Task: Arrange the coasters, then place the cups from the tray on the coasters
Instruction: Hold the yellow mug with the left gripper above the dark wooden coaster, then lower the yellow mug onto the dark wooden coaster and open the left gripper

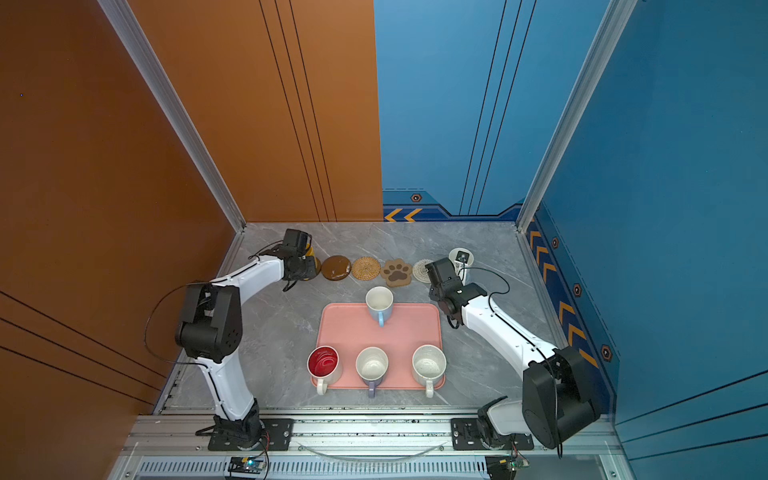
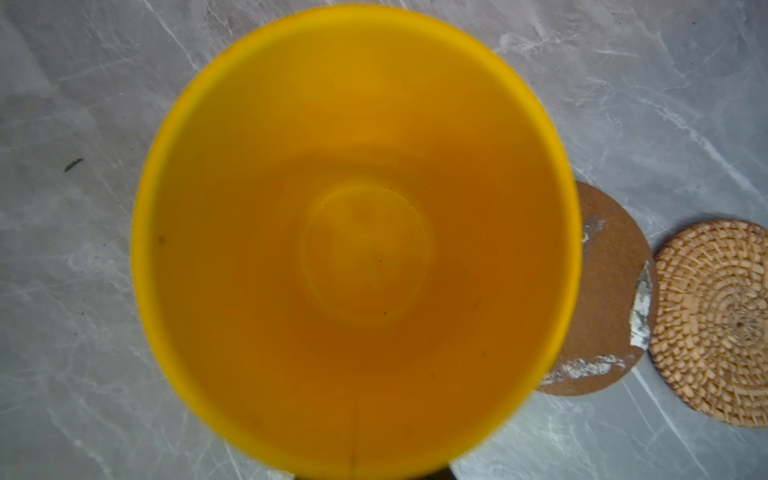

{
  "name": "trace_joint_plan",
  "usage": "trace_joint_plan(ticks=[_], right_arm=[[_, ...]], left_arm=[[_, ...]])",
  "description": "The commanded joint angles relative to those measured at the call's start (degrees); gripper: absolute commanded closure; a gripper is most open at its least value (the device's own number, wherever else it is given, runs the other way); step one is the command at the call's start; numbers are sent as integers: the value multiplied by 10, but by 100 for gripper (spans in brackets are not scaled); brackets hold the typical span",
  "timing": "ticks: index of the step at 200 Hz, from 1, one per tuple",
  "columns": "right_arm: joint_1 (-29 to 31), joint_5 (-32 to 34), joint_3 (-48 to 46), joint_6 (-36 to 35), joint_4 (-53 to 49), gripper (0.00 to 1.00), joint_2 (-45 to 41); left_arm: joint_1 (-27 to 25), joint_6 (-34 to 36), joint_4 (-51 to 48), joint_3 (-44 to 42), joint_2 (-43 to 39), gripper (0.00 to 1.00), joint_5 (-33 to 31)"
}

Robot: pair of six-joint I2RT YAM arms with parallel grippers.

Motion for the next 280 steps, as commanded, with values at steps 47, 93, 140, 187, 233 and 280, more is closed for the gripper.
trace_joint_plan(ticks=[47, 93, 140, 187, 233, 280], right_arm=[[4, 10, 5, 0, -1, 24, -12], [4, 17, -2, 0, -1, 24, -23], [3, 17, -7, 1, -1, 23, -31], [4, 16, -10, 3, -1, 23, -37], [4, 16, -15, 5, -1, 23, -48], [5, 12, -20, 6, 2, 23, -60]], left_arm=[[1, 3, -7, 12, 6, 81, -16], [-2, 4, -8, 4, 2, 74, -19], [-3, 1, -7, -7, -7, 66, -22], [-4, 1, -7, -22, -28, 55, -24], [-13, 1, -8, -44, -79, 51, -25], [-31, 6, -10, -75, -166, 49, -26]])
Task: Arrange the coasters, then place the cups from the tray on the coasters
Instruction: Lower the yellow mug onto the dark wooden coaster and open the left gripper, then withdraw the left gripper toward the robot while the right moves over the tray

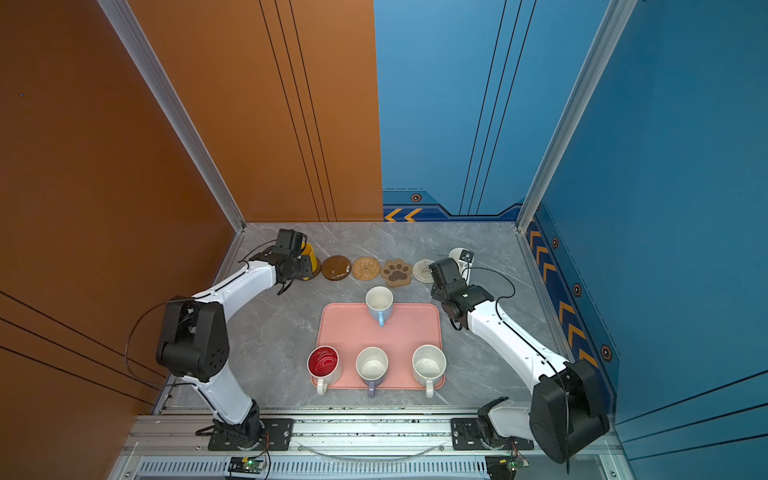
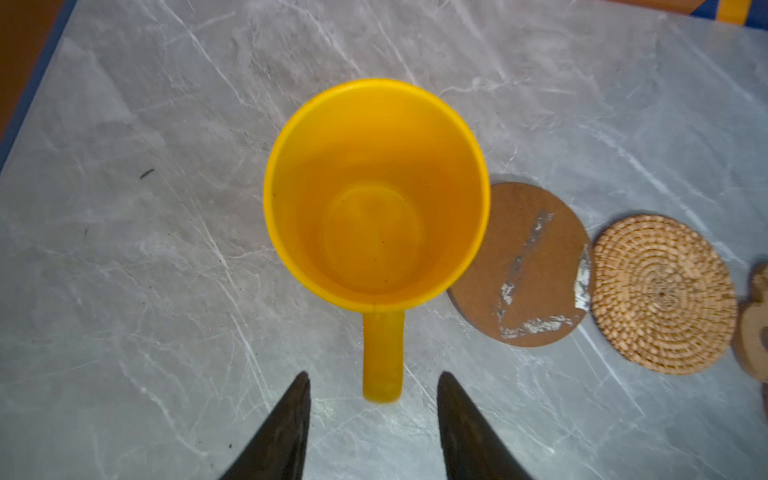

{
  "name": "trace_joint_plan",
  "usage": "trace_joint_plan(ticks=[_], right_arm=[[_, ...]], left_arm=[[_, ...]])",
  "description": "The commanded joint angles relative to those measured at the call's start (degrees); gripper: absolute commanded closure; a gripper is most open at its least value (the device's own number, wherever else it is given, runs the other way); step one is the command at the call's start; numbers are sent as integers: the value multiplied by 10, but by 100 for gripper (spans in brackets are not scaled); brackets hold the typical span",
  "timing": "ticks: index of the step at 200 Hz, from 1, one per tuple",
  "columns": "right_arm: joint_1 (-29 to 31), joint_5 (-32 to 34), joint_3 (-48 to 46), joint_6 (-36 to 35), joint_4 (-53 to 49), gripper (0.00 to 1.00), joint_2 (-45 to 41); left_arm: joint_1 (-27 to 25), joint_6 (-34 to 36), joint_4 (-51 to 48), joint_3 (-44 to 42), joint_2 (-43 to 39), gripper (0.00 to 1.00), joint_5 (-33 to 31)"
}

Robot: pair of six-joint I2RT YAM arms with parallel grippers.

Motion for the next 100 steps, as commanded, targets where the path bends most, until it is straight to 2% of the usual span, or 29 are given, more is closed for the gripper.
trace_joint_plan(ticks=[1, 26, 49, 77, 100], right_arm=[[5, 10, -11, 6, 2, 23, -16], [10, 9, -13, 10, 6, 23, -19], [18, 11, -12, 11, 7, 23, -18], [29, 13, -9, 13, 8, 23, -22], [39, 13, -6, 13, 11, 23, -21]], left_arm=[[-13, 6, -10, -19, -53, 49, -8], [-35, -2, -9, -45, -116, 48, 0], [-78, -5, 7, -78, -173, 47, 1], [-141, 9, 6, -102, -228, 46, -43], [-170, 15, 4, -149, -281, 45, -72]])
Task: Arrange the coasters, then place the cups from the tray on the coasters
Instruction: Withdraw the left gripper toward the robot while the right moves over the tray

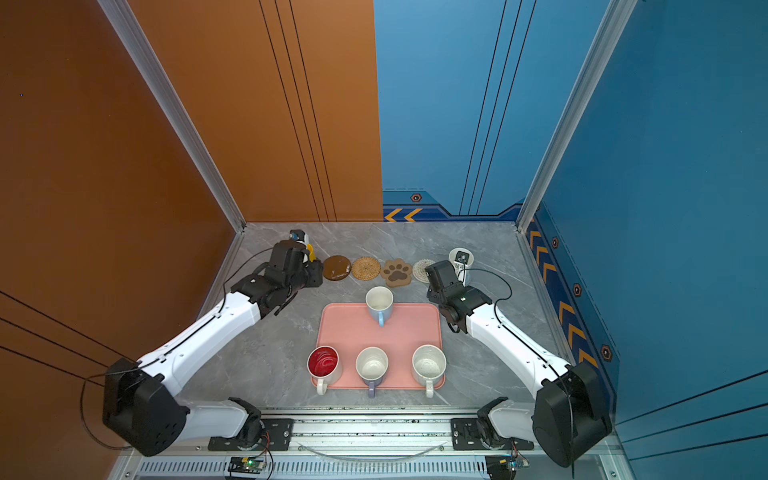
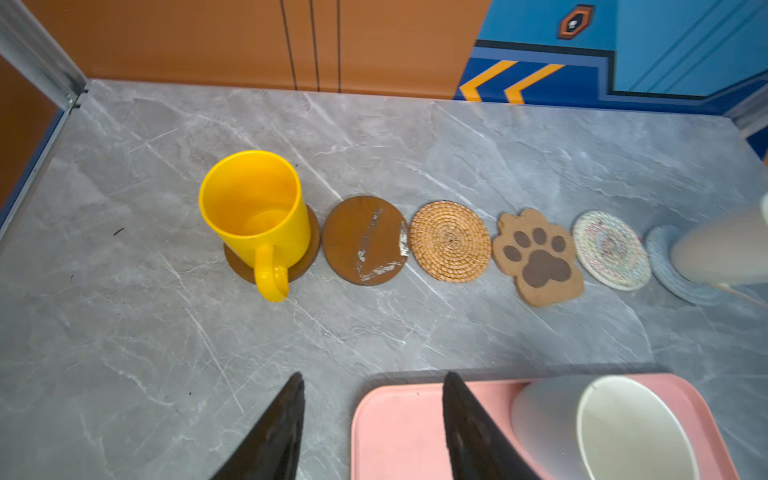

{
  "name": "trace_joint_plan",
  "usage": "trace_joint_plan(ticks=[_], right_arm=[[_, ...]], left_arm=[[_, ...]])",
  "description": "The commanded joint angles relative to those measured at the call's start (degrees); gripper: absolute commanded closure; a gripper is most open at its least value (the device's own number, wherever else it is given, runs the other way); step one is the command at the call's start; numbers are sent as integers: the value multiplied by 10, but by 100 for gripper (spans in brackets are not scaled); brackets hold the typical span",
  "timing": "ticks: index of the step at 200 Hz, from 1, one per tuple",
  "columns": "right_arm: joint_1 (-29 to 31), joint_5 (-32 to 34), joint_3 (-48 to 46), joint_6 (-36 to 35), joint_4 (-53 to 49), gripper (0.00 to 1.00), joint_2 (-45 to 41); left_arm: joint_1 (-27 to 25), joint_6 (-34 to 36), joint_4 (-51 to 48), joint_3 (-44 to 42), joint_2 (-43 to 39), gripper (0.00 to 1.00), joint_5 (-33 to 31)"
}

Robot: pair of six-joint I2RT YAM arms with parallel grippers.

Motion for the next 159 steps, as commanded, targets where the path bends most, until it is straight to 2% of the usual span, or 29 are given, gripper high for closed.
trace_joint_plan(ticks=[1, 47, 68, 123, 159], right_arm=[[10, 13, -2, 12, 7, 23, -13], [36, 3, 23, 5, 12, 24, 20], [50, -12, 41, 5, 11, 24, 36], [88, -11, 82, 5, 10, 24, 72], [114, -11, 126, -2, -17, 24, 106]], left_arm=[[-20, 10, -4, -50, -49, 45, -51], [-49, -31, 99, -201, -170, 46, -78], [-53, -30, 167, -254, -211, 45, -61], [-52, 1, 168, -273, -250, 44, -90], [-53, 6, 177, -274, -245, 44, -77]])
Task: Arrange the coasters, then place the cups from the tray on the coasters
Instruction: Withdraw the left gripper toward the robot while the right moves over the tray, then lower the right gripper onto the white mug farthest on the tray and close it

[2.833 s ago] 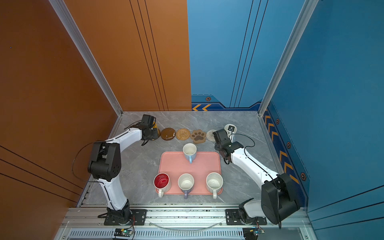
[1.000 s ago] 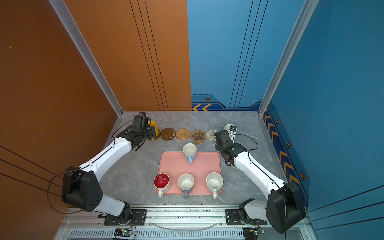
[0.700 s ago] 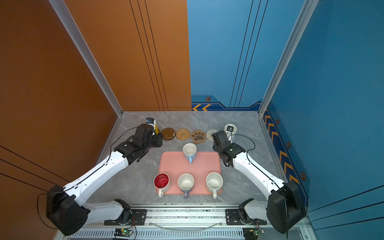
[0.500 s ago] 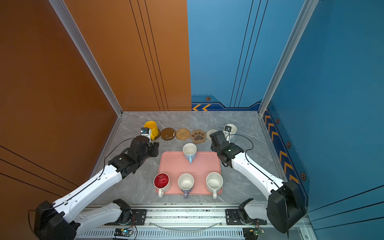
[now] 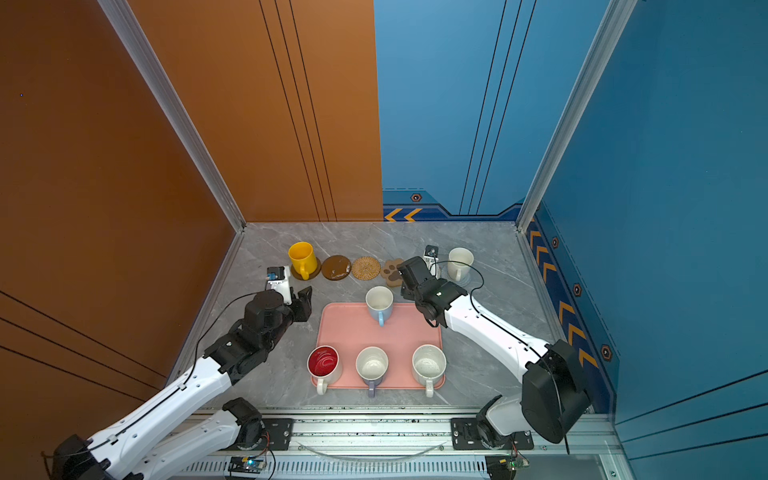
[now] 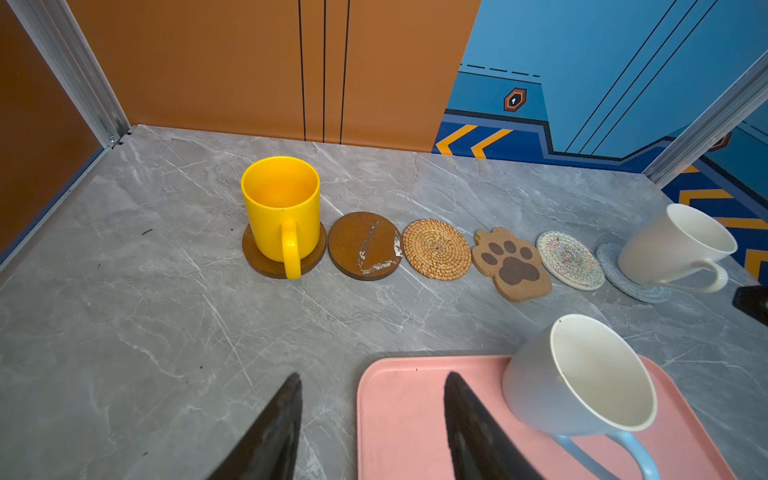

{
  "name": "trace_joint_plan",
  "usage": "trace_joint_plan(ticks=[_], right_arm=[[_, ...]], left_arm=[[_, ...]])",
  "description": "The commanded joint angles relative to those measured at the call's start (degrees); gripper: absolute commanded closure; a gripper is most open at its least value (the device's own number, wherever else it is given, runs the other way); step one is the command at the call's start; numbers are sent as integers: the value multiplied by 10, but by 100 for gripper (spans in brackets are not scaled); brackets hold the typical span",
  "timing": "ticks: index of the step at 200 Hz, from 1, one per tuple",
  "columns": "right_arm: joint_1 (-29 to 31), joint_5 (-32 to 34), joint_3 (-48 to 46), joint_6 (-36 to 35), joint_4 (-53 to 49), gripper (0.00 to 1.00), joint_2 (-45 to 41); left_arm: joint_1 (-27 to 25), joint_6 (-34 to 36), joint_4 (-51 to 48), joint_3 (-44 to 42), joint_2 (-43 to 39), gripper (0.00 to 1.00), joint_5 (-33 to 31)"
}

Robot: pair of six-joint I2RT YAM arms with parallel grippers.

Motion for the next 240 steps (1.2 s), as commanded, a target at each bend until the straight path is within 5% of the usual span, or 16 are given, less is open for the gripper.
trace_joint_plan(ticks=[1, 124, 240], right_arm=[[17, -4, 35, -4, -26, 24, 20], [81, 12, 50, -3, -92, 21, -6], [126, -76, 12, 23, -92, 21, 32]], left_arm=[[-3, 13, 17, -9, 1, 44, -3], [-3, 31, 10, -19, -2, 43, -22], [2, 33, 7, -20, 7, 40, -27]])
